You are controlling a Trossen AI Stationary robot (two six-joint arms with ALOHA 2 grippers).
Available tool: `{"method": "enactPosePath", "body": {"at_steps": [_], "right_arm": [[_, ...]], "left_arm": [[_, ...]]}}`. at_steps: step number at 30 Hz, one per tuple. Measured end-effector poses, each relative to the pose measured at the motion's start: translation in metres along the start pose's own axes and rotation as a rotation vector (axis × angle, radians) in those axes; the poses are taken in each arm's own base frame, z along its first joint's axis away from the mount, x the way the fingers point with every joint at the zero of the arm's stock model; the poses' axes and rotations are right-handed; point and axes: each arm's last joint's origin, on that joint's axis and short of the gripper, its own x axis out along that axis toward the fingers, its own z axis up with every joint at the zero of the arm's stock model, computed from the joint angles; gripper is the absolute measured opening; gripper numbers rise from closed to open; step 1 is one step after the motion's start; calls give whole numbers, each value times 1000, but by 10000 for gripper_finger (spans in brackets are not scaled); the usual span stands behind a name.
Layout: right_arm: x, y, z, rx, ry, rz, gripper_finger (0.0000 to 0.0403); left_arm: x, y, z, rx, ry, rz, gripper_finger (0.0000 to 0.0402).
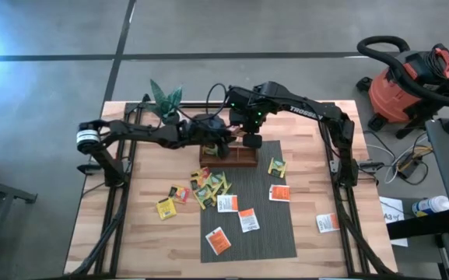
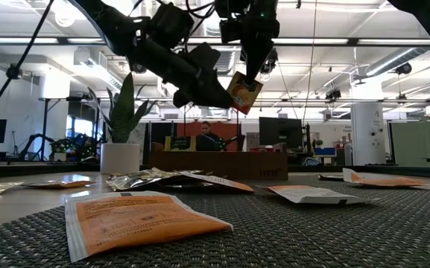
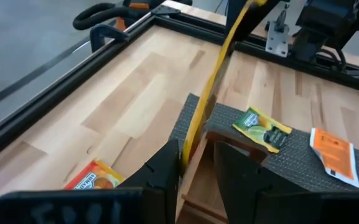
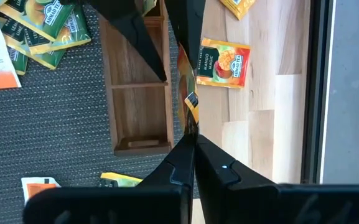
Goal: Pick & Place Tea
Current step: Put the orange tea bag into the right compartment of the wooden organizer
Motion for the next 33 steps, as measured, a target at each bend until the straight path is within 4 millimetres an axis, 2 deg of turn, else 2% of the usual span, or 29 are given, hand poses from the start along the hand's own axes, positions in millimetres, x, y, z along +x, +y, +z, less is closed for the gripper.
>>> {"method": "enactPosePath", "body": {"at_steps": [11,14,24,30,33], "right_arm": [[0,0,1,5,-7,-1,8],[0,0,-2,-7,16,-2,8],[5,2,-6,-18,70,1,8],[6,3,-6,-12,56,45,8],[6,4,-6,-10,57,46,8]], "left_arm": [[10,-1,-4,-6,-21,-39,96],[7,-1,-5,-6,8,-35,96],[-9,-4,13,-18,-70,-48,96],[-3,-5,9,8,-55,-106,94],[0,-4,6,3,-49,-98,80]]}}
